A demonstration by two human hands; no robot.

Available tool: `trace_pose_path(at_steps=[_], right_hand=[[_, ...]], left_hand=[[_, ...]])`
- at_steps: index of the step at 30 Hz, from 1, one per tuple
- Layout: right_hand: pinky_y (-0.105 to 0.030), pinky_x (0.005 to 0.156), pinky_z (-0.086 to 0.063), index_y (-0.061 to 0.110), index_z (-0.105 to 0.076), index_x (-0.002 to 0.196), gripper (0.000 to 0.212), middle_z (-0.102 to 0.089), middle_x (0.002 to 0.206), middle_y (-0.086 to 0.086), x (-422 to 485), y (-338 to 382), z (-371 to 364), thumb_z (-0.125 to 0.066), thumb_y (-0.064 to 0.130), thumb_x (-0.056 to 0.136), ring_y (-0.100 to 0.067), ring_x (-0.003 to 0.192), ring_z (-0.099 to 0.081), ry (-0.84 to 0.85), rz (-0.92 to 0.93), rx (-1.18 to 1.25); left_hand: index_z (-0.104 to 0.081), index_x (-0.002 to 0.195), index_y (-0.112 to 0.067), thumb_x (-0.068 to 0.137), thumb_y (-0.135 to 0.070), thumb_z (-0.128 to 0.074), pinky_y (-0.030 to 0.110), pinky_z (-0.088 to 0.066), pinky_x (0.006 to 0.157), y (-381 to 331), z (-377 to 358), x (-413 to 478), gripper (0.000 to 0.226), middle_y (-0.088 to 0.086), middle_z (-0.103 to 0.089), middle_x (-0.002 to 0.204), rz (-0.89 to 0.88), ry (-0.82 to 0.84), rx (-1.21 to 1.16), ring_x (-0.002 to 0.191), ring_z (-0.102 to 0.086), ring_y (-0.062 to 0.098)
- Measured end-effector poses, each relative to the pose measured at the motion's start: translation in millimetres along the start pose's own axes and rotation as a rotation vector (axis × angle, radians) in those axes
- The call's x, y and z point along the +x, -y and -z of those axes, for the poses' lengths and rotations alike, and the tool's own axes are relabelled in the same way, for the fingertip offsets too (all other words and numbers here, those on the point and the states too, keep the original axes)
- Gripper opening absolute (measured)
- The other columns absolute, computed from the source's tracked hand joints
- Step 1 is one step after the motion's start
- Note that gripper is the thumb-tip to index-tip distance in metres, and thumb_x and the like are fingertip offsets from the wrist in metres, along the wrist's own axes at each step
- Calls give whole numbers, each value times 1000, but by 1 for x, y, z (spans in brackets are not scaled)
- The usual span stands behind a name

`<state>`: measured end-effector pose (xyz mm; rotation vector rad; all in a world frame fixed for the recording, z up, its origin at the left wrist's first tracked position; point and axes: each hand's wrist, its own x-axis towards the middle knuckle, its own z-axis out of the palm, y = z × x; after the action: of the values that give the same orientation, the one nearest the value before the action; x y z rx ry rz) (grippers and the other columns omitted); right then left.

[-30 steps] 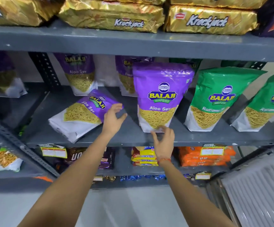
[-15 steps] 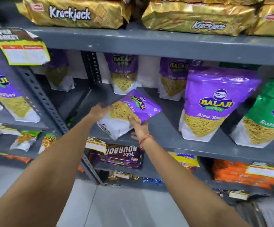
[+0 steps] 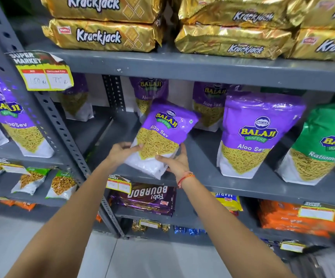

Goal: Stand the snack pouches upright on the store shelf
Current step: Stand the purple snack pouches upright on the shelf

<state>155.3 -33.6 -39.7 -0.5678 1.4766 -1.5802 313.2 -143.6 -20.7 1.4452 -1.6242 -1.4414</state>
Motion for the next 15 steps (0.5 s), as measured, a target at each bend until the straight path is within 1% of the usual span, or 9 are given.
trace_pose_path(at_steps=[2,4,6,8,10,12,13,14,15], right_hand=[[-53,106,-42,28,-29,138,100,-68,115,-4,-3,10,8,-86,4,59,-27,117,-59,46,51,-43],[-51,105,-43,25,-25,142,105,-69,103,1,-5,20,13,-86,3,59,-23,113,-61,83,91,-92],[-47,104,-46,21,-24,144,106,-68,104,-1,-8,28,17,-86,2,59,-21,110,-62,107,107,-131],[-42,102,-47,19,-26,142,104,-68,113,-6,-10,33,19,-86,2,59,-20,109,-62,114,116,-150],[-39,99,-49,17,-34,137,95,-67,116,-7,-11,38,20,-86,1,59,-18,103,-63,120,118,-156],[-40,97,-52,15,-53,120,70,-68,112,-7,-10,42,22,-85,0,59,-15,96,-64,130,146,-206],[-39,95,-53,16,-59,109,60,-69,112,-9,-8,45,22,-85,-1,59,-16,94,-65,138,165,-225],[-37,91,-55,16,-61,104,55,-69,114,-12,-6,47,23,-85,-3,58,-17,94,-65,142,181,-227],[-34,88,-56,14,-60,103,55,-68,116,-15,-3,48,23,-84,-5,58,-18,94,-66,136,194,-222]], left_hand=[[-62,103,-8,68,-36,-78,26,-48,69,-1,-2,-13,48,8,-68,102,-41,-59,-70,90,-64,20],[-61,106,-8,69,-34,-78,22,-47,62,-3,-5,-22,48,6,-67,98,-87,-98,-120,86,-63,18],[-60,108,-7,70,-29,-78,20,-49,60,-4,-8,-30,47,7,-67,97,-109,-111,-170,83,-64,18],[-60,106,-8,69,-27,-79,17,-52,56,-5,-9,-32,45,8,-67,96,-127,-120,-187,80,-65,16],[-60,105,-8,69,-25,-79,11,-51,50,-6,-7,-31,45,6,-68,93,-150,-124,-188,75,-65,11],[-59,106,-9,67,-23,-80,8,-51,50,-7,-5,-28,46,4,-69,90,-177,-102,-185,73,-67,7],[-58,106,-10,67,-22,-80,8,-51,51,-8,-4,-25,46,2,-70,89,-193,-83,-179,72,-68,5],[-58,105,-11,66,-20,-81,8,-52,53,-10,-3,-23,46,-1,-70,88,-210,-62,-172,70,-69,2],[-57,104,-12,66,-18,-81,8,-52,54,-11,-3,-20,45,-3,-70,88,-228,-44,-168,70,-70,-1]])
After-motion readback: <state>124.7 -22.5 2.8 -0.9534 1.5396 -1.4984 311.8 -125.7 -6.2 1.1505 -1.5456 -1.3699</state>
